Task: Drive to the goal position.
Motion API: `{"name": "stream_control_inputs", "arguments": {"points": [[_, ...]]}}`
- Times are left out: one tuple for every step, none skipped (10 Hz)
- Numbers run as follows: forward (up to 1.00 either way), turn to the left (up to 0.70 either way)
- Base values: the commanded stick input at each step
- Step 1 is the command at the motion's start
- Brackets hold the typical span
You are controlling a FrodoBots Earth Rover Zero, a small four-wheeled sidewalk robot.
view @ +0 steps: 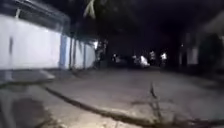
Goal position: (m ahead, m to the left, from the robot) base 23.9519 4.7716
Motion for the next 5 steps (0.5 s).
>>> {"name": "stream_control_inputs", "arguments": {"points": [[0.7,0.0],[0.7,0.0],[0.7,0.0],[0.7,0.0],[0.7,0.0]]}}
